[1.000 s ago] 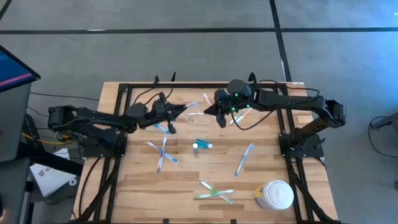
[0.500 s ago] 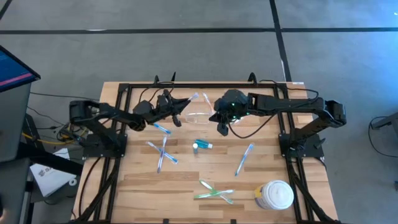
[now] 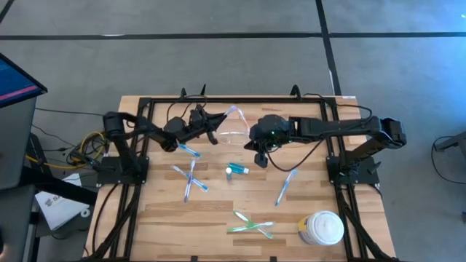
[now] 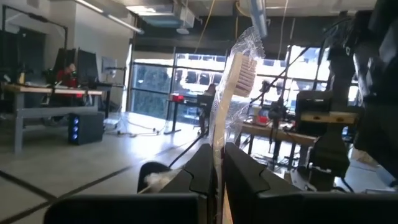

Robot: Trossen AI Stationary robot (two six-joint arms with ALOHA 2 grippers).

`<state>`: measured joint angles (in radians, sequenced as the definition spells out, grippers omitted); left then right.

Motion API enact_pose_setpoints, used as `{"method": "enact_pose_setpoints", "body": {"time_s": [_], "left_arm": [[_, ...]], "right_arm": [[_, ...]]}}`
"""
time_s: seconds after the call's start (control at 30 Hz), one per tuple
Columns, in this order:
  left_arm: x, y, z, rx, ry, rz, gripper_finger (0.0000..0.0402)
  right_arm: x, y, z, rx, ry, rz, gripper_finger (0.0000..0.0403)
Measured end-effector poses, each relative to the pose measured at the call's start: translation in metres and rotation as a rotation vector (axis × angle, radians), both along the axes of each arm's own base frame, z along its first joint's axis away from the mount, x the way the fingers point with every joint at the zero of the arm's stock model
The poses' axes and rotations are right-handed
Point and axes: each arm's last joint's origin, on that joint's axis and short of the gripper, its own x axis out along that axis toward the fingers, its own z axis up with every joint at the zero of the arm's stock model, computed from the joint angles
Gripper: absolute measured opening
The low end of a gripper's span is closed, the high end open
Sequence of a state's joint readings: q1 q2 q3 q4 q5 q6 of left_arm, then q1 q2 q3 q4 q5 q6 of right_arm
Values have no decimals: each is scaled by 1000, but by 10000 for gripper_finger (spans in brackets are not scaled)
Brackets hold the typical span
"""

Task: Pick & Place toothbrushing station
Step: Put the top purple toothbrush into the transparent organizer

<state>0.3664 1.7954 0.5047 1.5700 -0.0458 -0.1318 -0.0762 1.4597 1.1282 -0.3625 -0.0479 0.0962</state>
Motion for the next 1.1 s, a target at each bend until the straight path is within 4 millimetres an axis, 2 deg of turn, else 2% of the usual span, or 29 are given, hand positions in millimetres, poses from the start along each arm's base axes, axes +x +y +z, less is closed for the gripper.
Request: {"method": "enact_pose_setpoints", "body": {"time_s": [0.27,0.6,0.8,1.1], "left_arm": [[5,10,-4,6,10,-26,14],[4,15,-9,4,26,-57,14],[6,16,-20,-23,58,-59,14],[23,23,-28,-34,57,-69,14]], "right_arm": [[0,12,0,-4,4,35,0],[1,11,0,-10,0,39,0],[1,12,0,-10,-3,40,0],[1,11,0,-10,-3,40,0]]}}
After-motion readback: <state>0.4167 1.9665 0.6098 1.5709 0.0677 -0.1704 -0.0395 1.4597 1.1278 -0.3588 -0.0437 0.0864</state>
